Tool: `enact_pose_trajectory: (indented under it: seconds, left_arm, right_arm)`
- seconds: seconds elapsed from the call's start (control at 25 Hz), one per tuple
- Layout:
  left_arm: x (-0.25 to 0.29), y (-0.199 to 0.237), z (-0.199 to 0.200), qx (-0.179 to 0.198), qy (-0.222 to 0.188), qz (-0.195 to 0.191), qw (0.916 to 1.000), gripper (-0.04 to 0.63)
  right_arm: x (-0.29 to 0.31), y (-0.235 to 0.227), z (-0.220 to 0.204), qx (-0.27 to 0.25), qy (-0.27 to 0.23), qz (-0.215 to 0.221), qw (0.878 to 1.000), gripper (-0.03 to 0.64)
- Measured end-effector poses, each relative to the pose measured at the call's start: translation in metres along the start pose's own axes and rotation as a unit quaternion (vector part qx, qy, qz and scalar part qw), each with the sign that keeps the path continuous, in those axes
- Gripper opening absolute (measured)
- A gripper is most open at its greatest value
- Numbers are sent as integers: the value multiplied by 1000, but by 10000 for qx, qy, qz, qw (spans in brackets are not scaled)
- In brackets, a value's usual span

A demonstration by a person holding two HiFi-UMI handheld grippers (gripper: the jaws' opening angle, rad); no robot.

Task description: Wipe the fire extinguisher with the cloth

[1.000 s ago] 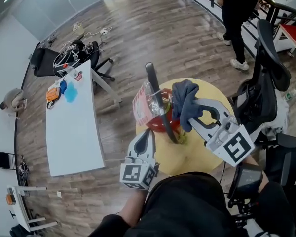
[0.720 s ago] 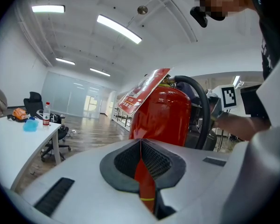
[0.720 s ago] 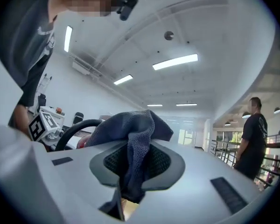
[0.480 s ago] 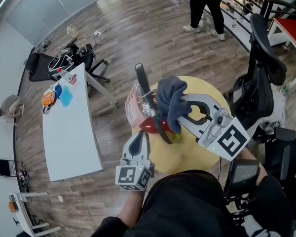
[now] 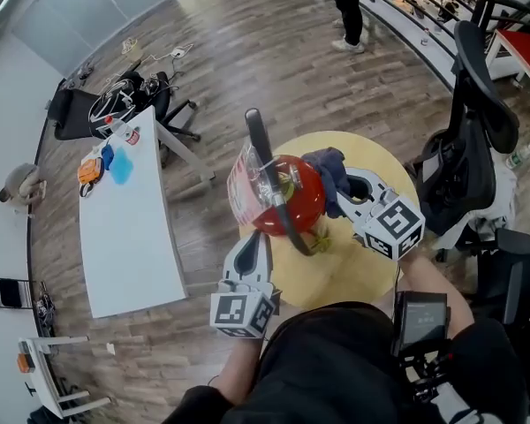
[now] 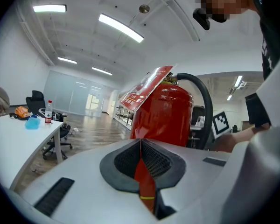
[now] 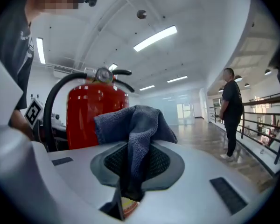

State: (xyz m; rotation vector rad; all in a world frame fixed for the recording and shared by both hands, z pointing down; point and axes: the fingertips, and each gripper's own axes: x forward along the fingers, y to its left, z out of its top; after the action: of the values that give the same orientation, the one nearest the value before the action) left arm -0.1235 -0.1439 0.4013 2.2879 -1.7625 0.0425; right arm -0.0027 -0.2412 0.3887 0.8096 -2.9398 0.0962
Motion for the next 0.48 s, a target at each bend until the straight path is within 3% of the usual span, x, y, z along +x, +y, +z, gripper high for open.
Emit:
enact_pose_trajectory:
  seconds: [0.2, 0.28, 0.4, 0.48]
  left_arm:
    - [2, 1, -5, -3, 79, 34, 10000, 23]
    - [2, 2, -6, -5, 120, 45, 9999, 23]
    - [3, 2, -7, -4, 130, 7, 9999, 23]
    - [3, 3, -7, 19, 130, -8, 9999, 23]
  right_arm:
    - [-3, 7, -121, 420, 1208, -59, 9918, 75]
    - [-3, 10, -147, 447, 1530, -22, 9872, 76]
    - [-4, 12, -125, -94, 1581, 190, 9872, 77]
    - [-4, 12, -67, -332, 1085, 430, 9926, 77]
